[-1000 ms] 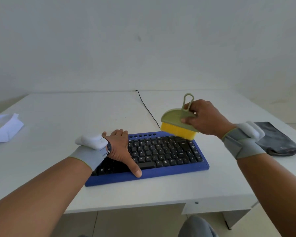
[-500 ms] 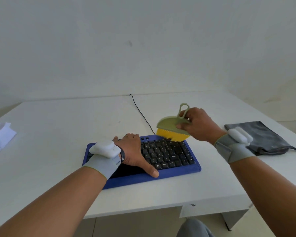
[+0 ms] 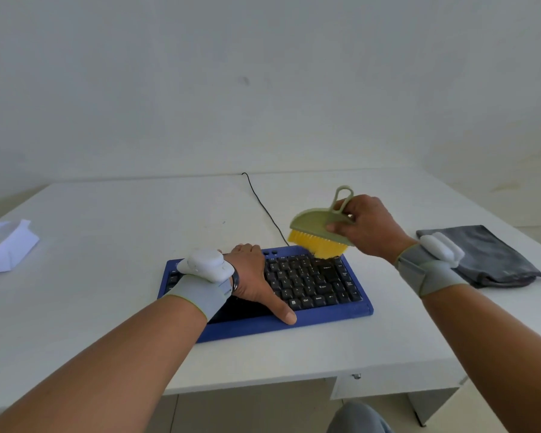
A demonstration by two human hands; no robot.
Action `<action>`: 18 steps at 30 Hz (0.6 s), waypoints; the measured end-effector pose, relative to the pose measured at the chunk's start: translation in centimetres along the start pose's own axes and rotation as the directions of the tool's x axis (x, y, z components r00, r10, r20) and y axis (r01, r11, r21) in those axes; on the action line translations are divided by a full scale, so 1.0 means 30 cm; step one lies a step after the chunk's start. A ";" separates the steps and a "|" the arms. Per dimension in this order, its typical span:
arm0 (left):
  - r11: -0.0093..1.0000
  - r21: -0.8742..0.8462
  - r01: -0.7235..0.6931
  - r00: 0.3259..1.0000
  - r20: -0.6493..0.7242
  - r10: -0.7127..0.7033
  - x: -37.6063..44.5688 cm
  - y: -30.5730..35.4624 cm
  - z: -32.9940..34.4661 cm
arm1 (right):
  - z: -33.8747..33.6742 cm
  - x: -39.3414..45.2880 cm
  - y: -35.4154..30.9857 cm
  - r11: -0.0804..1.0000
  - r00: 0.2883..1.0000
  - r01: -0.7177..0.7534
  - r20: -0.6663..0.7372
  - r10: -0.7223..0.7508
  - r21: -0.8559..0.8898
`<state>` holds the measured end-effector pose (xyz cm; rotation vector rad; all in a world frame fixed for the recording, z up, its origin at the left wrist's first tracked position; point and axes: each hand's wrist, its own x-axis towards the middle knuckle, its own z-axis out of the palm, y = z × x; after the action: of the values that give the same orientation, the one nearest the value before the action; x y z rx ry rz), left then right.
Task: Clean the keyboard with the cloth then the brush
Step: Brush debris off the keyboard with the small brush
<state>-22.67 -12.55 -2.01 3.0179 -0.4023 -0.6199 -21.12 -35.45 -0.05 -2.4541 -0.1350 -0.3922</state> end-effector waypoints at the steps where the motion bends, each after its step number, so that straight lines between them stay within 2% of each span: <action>1: 1.000 0.003 -0.002 1.000 0.001 0.002 -0.002 0.004 -0.003 | 0.000 0.002 -0.002 1.000 0.999 -0.004 -0.042 0.005 0.023; 3: 1.000 0.012 -0.004 1.000 0.004 0.004 -0.005 0.006 -0.005 | 0.021 -0.005 -0.022 0.989 0.998 0.001 -0.056 0.007 0.147; 5: 1.000 0.016 -0.002 1.000 0.003 0.002 -0.004 0.002 -0.001 | 0.055 -0.015 -0.028 0.961 0.999 -0.028 0.038 0.018 0.274; 6: 1.000 0.014 -0.001 1.000 -0.001 0.001 -0.004 -0.003 0.001 | 0.067 -0.016 -0.022 0.960 0.997 -0.040 0.068 0.022 0.277; 7: 1.000 0.012 0.000 1.000 -0.006 0.000 -0.002 -0.007 0.003 | 0.070 -0.013 -0.015 0.973 0.998 -0.043 0.060 0.030 0.226; 10: 1.000 0.006 0.004 1.000 -0.001 -0.004 0.002 -0.015 0.005 | 0.043 0.001 0.006 0.999 0.994 -0.026 -0.105 0.024 -0.018; 12: 1.000 0.022 0.002 1.000 0.007 -0.002 0.003 -0.012 0.003 | 0.018 0.001 0.002 0.999 0.988 -0.032 -0.154 0.035 0.024; 13: 1.000 0.029 0.001 1.000 0.009 -0.001 0.003 -0.011 0.002 | 0.012 -0.002 -0.008 0.989 0.991 -0.039 -0.124 0.056 0.140; 15: 0.999 0.044 0.001 1.000 0.012 -0.002 -0.001 -0.008 0.001 | 0.017 -0.021 -0.039 0.919 0.997 -0.079 0.028 0.074 0.385; 16: 0.999 0.049 0.002 1.000 0.011 -0.002 -0.001 -0.008 0.003 | 0.028 -0.031 -0.050 0.903 0.993 -0.102 0.100 0.066 0.417; 18: 0.999 0.052 0.003 1.000 0.010 -0.004 -0.002 -0.009 0.006 | 0.068 -0.032 -0.046 0.950 0.990 -0.110 0.112 0.080 0.294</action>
<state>-22.73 -12.28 -2.17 3.0659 -0.4201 -0.6357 -21.80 -33.11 -1.09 -2.1696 -0.1090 -0.1910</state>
